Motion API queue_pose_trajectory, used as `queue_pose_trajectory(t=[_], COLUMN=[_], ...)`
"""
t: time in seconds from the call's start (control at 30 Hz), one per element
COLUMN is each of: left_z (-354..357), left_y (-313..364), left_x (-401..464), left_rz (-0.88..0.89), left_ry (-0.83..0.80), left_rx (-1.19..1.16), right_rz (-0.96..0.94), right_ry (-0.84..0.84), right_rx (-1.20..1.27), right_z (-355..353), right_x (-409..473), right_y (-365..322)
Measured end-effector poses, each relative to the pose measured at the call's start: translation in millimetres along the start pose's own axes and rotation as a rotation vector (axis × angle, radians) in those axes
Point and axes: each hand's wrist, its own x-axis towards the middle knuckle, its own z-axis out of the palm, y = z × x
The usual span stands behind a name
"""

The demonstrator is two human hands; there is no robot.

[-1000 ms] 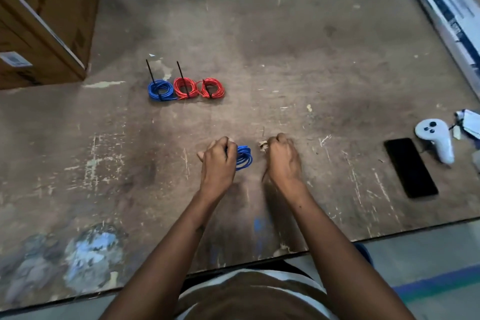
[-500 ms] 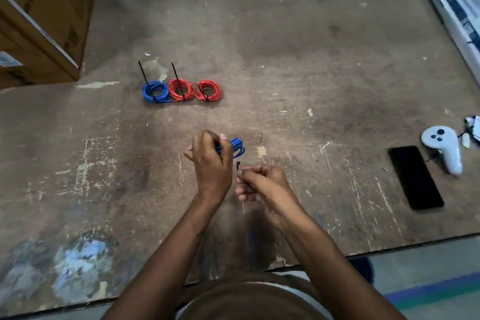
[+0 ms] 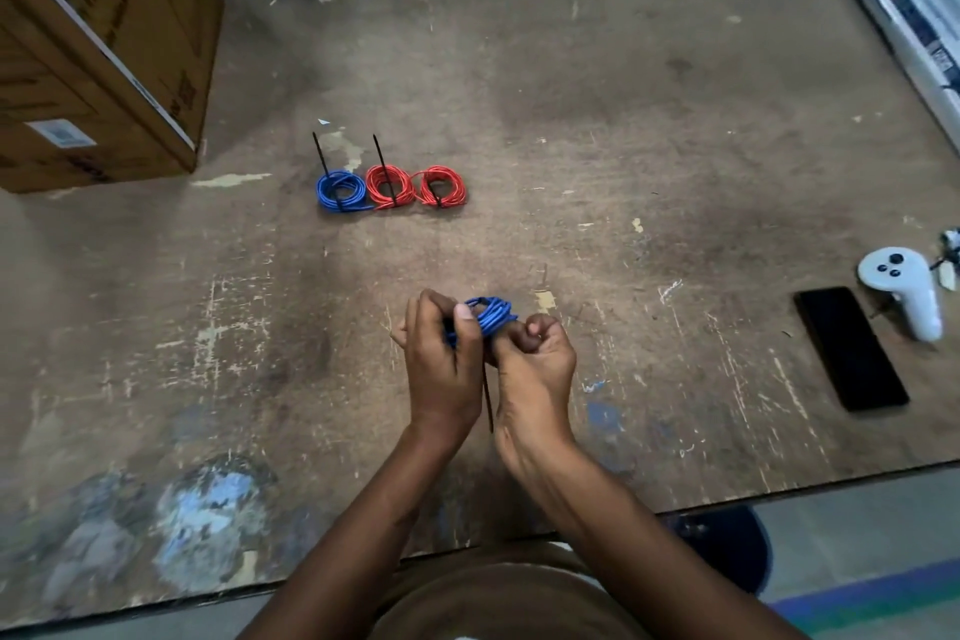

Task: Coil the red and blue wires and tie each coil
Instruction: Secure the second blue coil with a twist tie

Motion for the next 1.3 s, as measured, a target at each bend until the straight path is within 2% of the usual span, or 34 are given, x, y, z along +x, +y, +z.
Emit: queue_pose_trajectory(t=[0.2, 0.4, 0.67, 0.93, 1.13, 1.3], left_z=[-37, -75, -110, -127, -126, -123], left_y=[7, 15, 7, 13, 21, 29], left_x=[1, 3, 5, 7, 13, 12], left_rz=[-0.101, -0.093, -0.18, -0.138, -0.231, -0.3], left_ry=[0.019, -0.04, -0.116, -0.211, -0.155, -0.114], left_rx=[-0.096, -0.268, -0.453, -0.519, -0.58, -0.623], right_rz=[-0.126, -0.167, -0.043, 0.071, 0.129, 0.166], right_ry=[-0.135, -0.233, -0.246, -0.254, -0.29, -0.342], right_rx=[-0.039, -0.102, -0.022, 0.13, 0.201, 0.073], right_z=[12, 30, 53, 61, 60, 41], right_x=[-28, -59, -88, -106, -118, -126], right_y=[-4, 0, 1, -10, -23, -35])
